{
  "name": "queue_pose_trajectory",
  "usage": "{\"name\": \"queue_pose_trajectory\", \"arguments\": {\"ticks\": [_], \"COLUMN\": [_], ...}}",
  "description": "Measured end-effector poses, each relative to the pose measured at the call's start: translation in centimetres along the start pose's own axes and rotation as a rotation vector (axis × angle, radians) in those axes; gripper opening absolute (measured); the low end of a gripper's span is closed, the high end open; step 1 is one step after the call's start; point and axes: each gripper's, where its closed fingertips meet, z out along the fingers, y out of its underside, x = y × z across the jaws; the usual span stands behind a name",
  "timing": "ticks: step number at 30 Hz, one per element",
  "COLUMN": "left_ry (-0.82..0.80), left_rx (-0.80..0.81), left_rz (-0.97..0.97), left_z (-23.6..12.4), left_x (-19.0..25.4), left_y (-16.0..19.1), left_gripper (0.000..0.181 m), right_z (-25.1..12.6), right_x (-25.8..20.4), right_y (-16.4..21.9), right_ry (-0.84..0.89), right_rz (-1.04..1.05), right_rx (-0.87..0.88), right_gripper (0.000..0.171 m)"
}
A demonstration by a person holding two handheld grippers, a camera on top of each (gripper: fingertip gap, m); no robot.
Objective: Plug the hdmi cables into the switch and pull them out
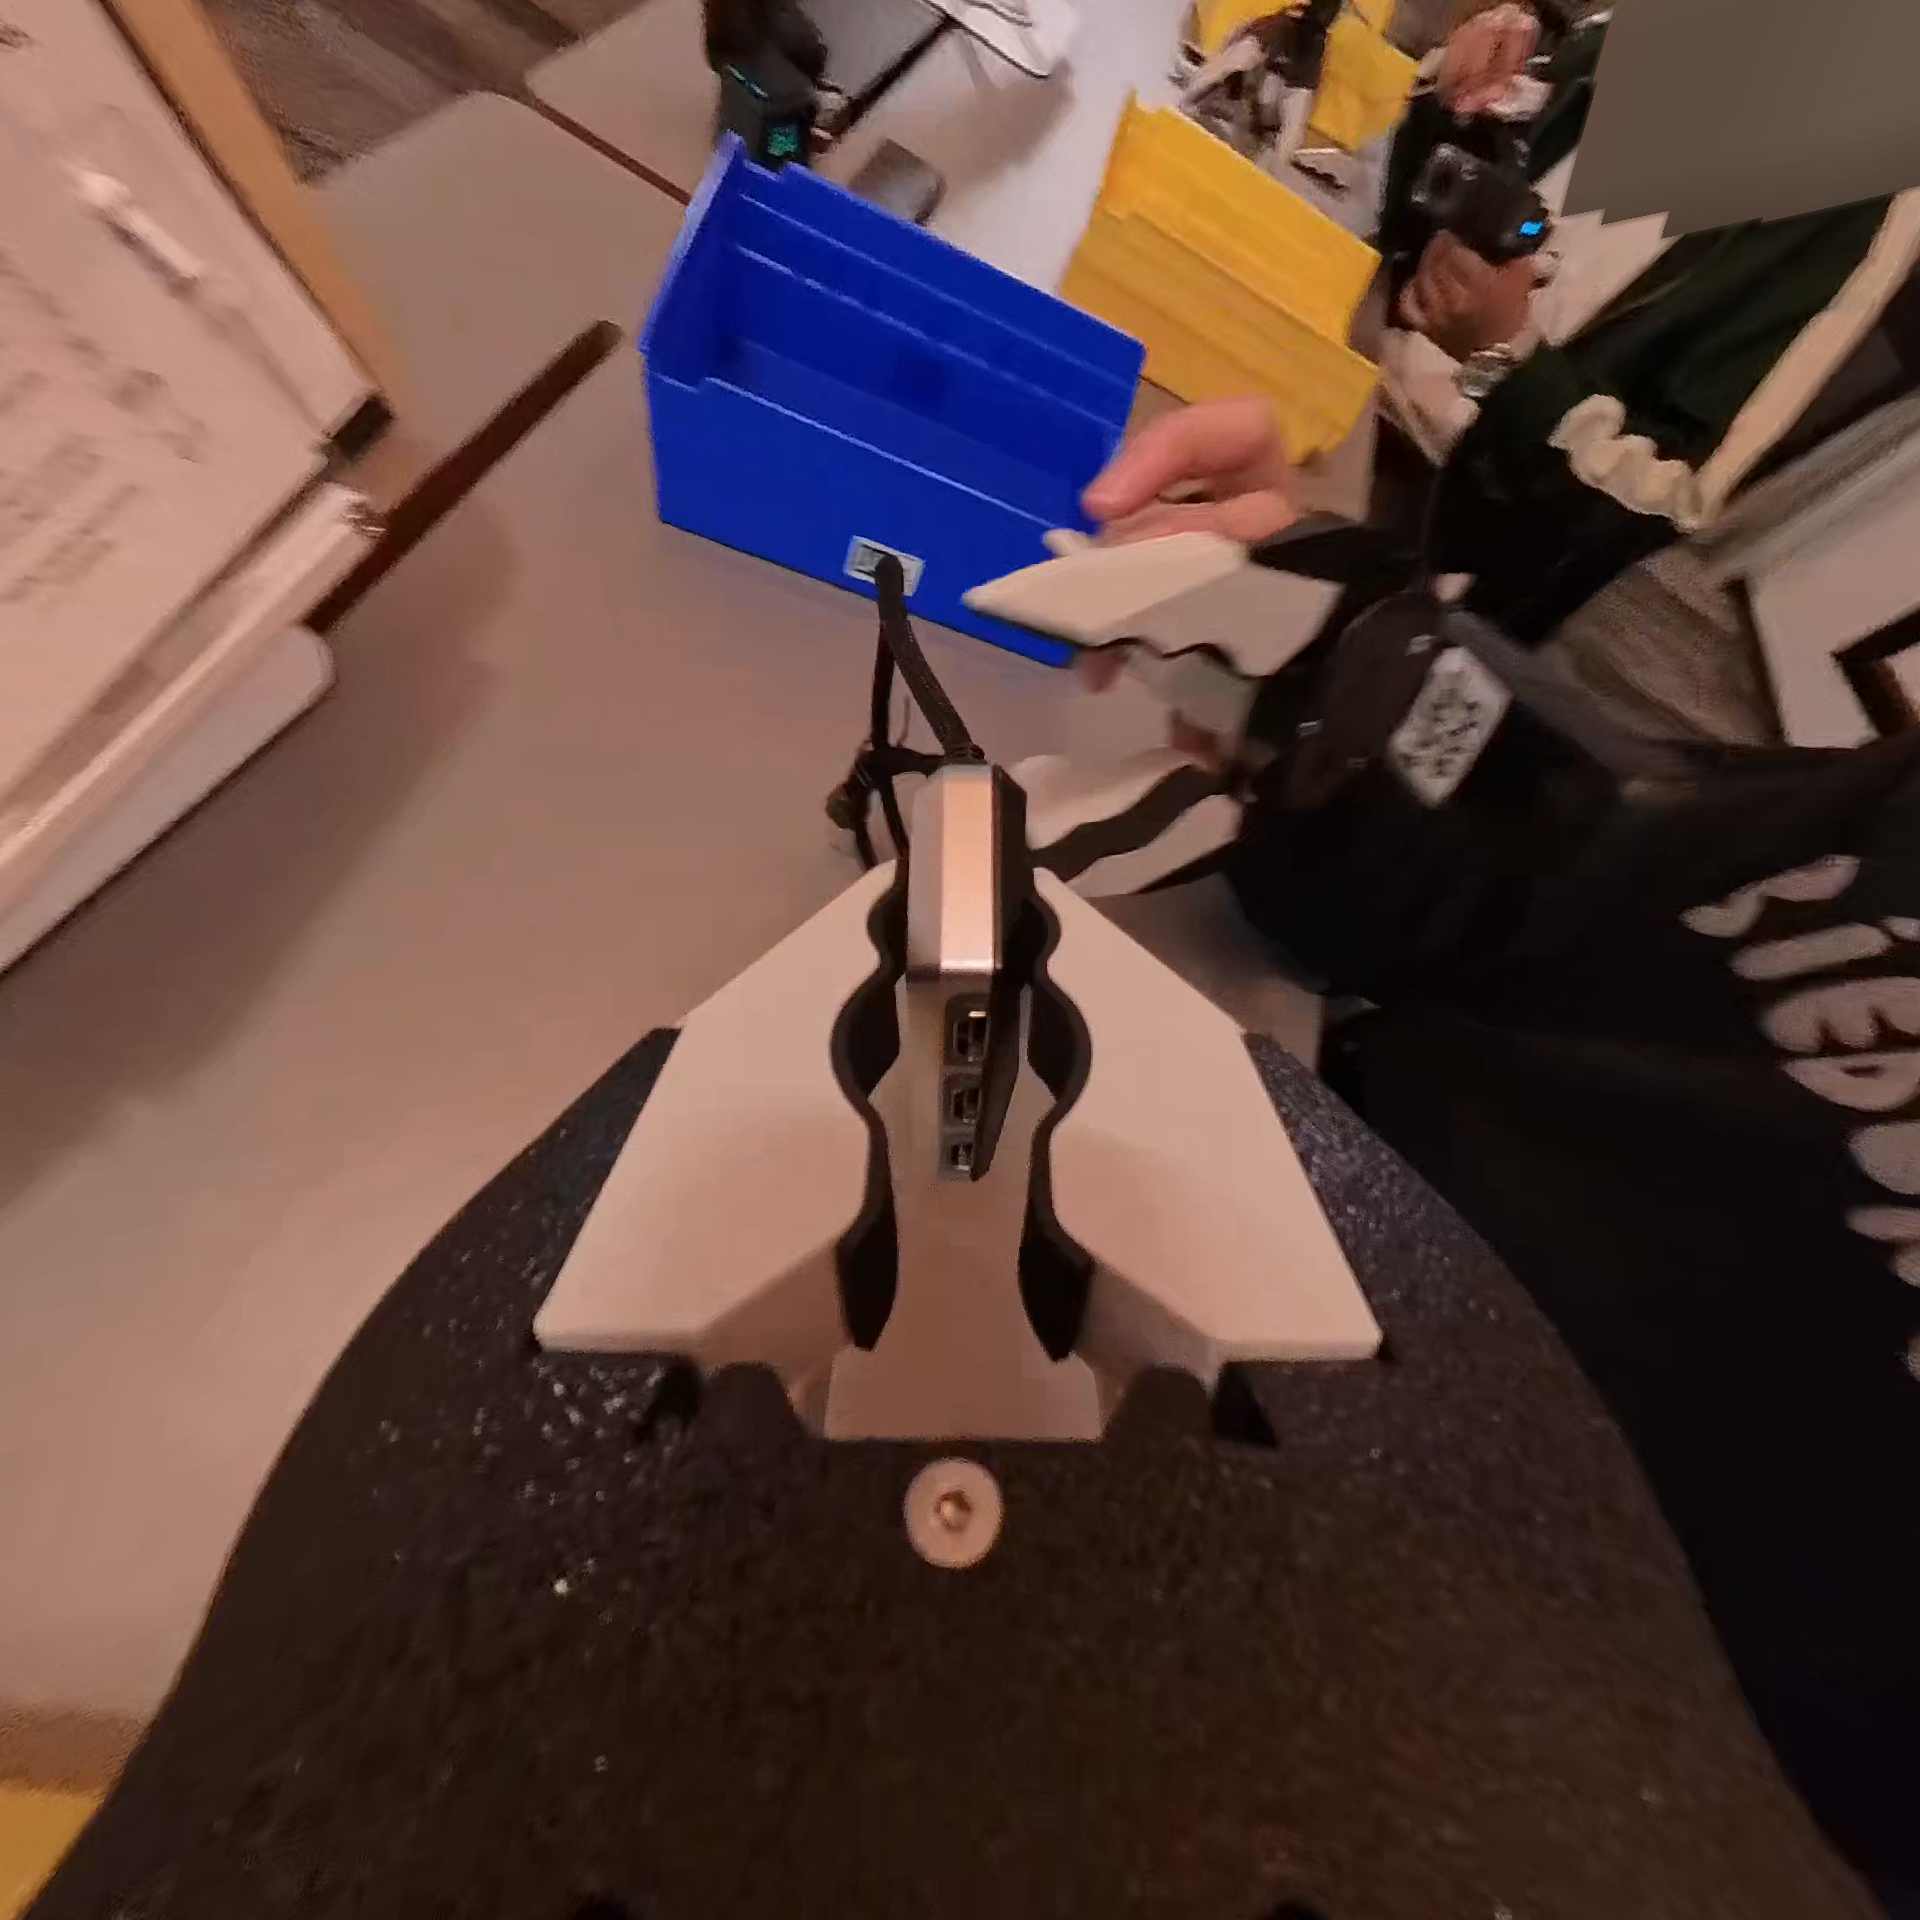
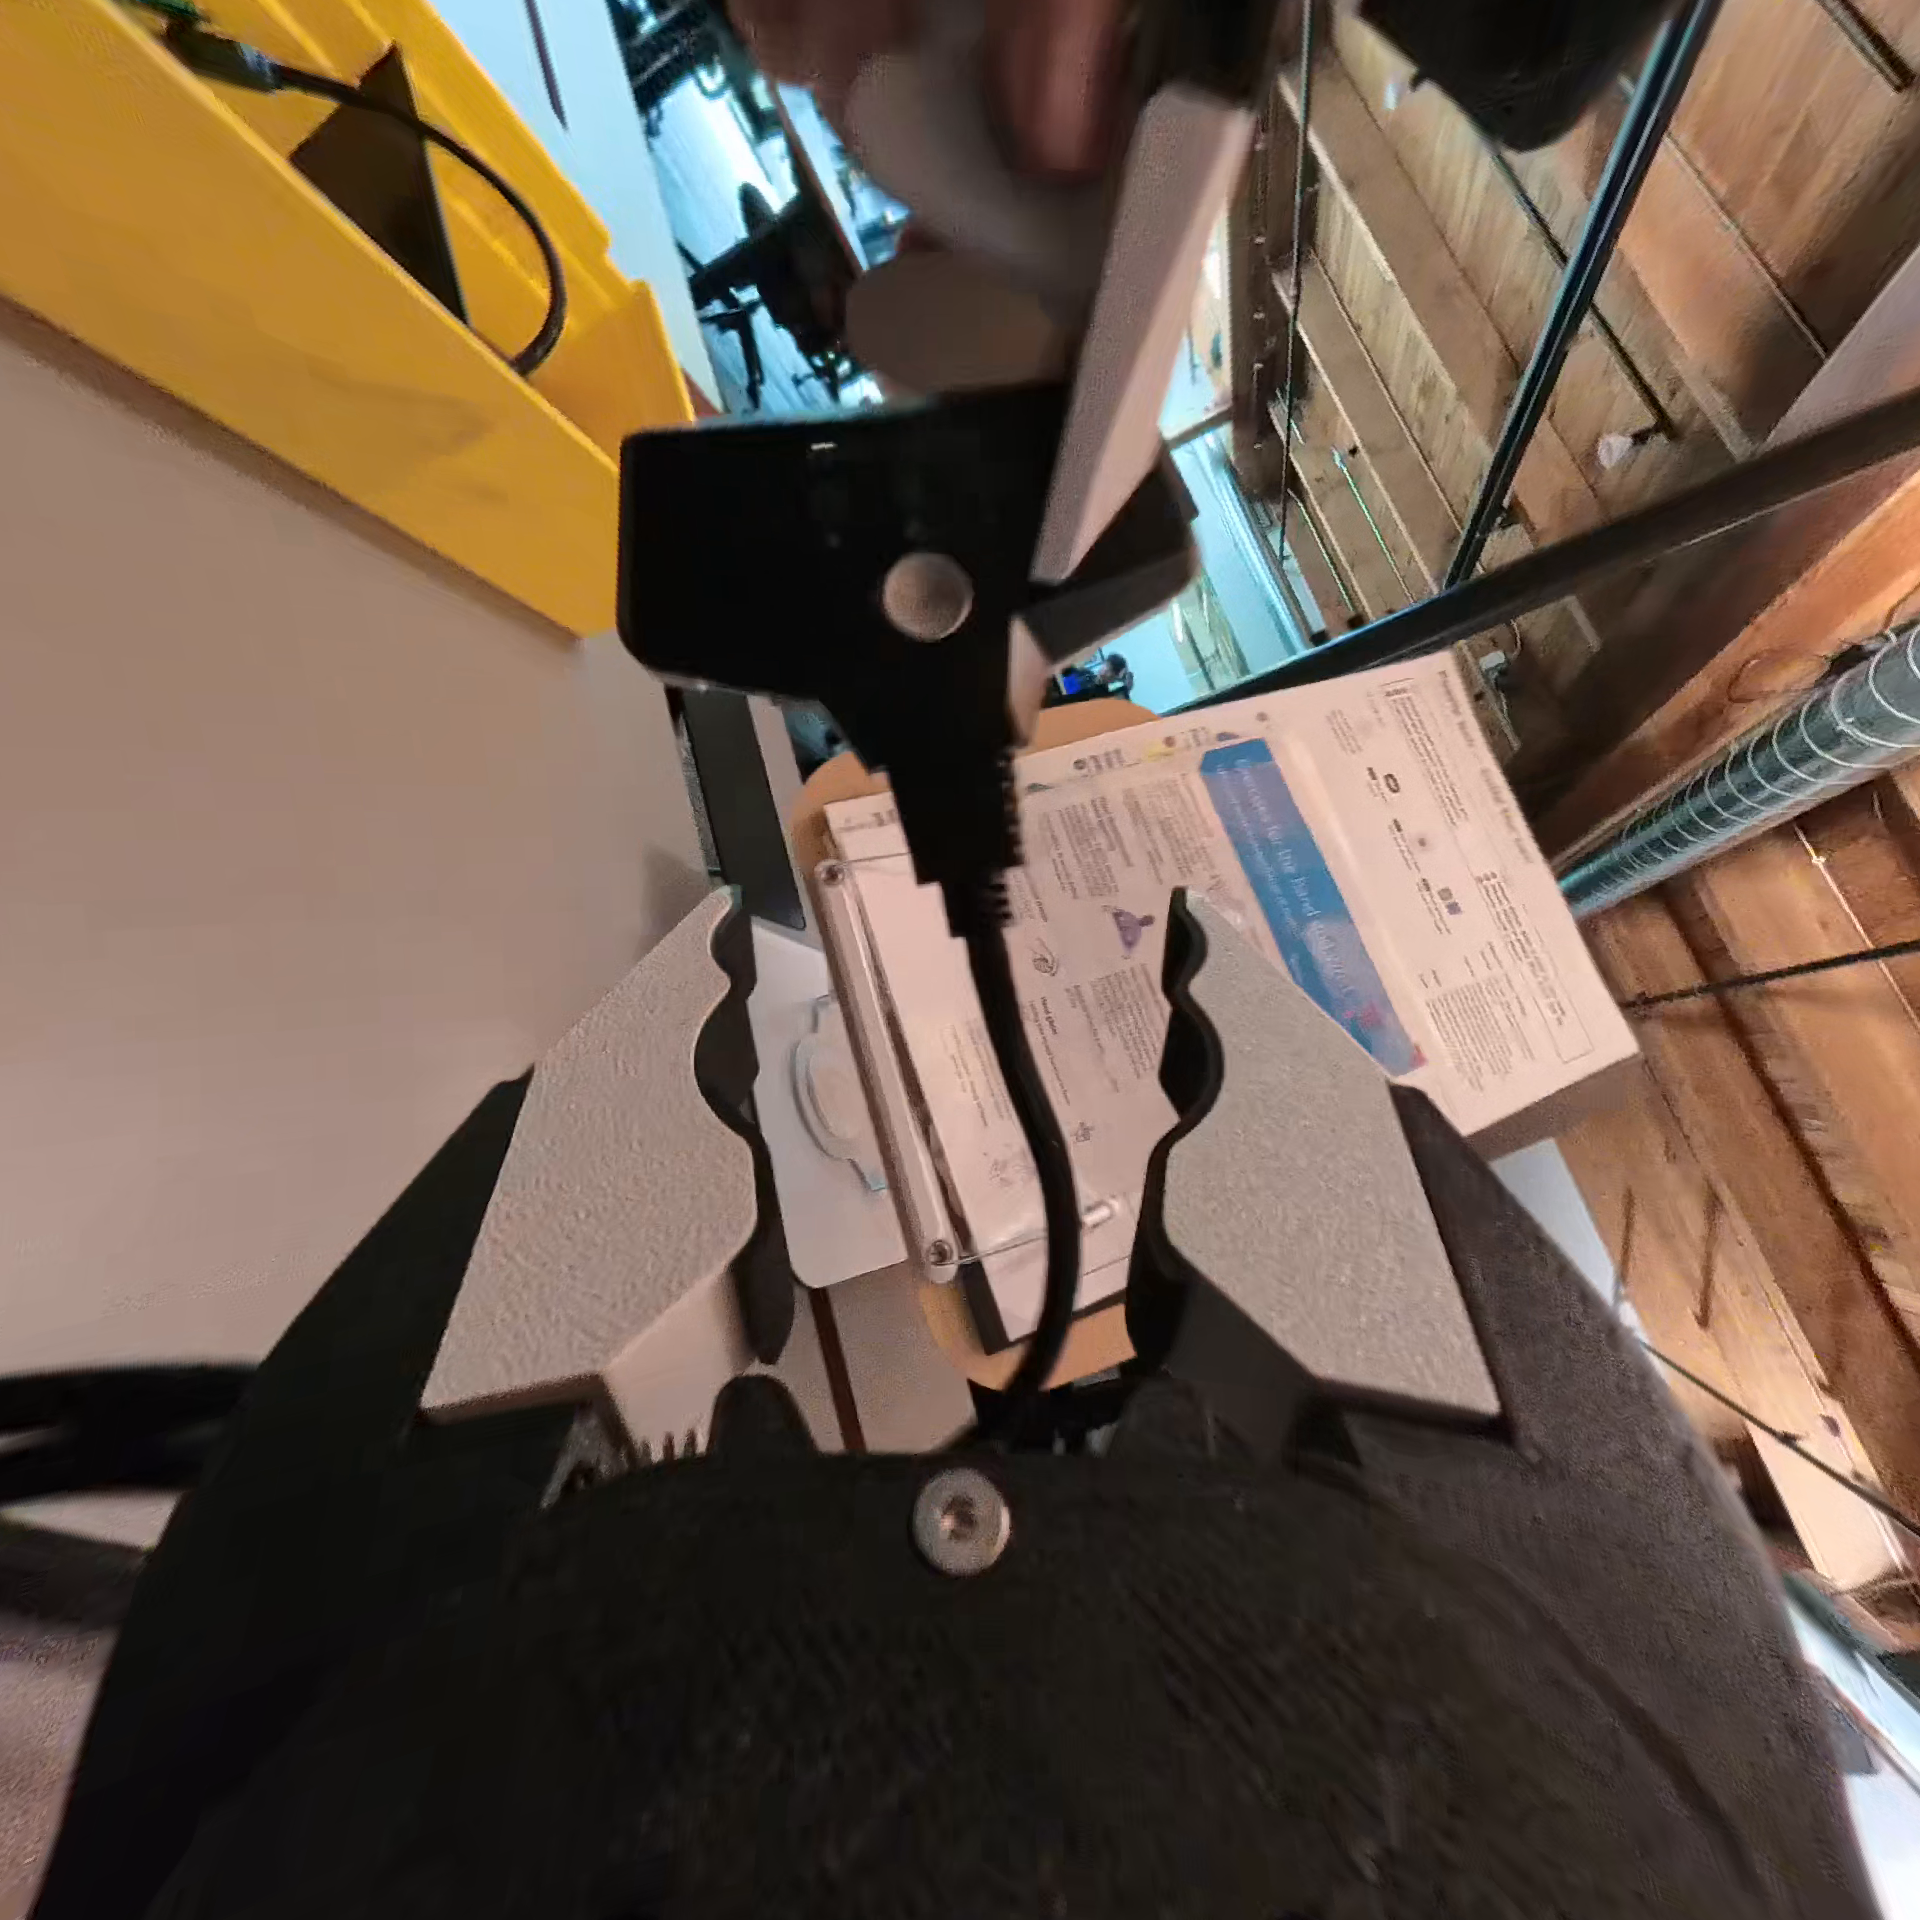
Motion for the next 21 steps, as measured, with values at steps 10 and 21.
{"name": "queue_pose_trajectory", "arguments": {"ticks": [10,21], "left_ry": [0.15,-0.086], "left_rx": [0.018,0.271], "left_rz": [-0.102,-0.1], "left_z": [1.3,2.2], "left_x": [0.8,-0.9], "left_y": [3.2,5.2], "left_gripper": [0.017,0.048], "right_z": [-0.5,-0.3], "right_x": [-4.5,-4.7], "right_y": [-2.6,-1.0], "right_ry": [-0.245,-0.337], "right_rz": [0.229,0.449], "right_rx": [0.258,0.296], "right_gripper": [0.021,0.021]}}
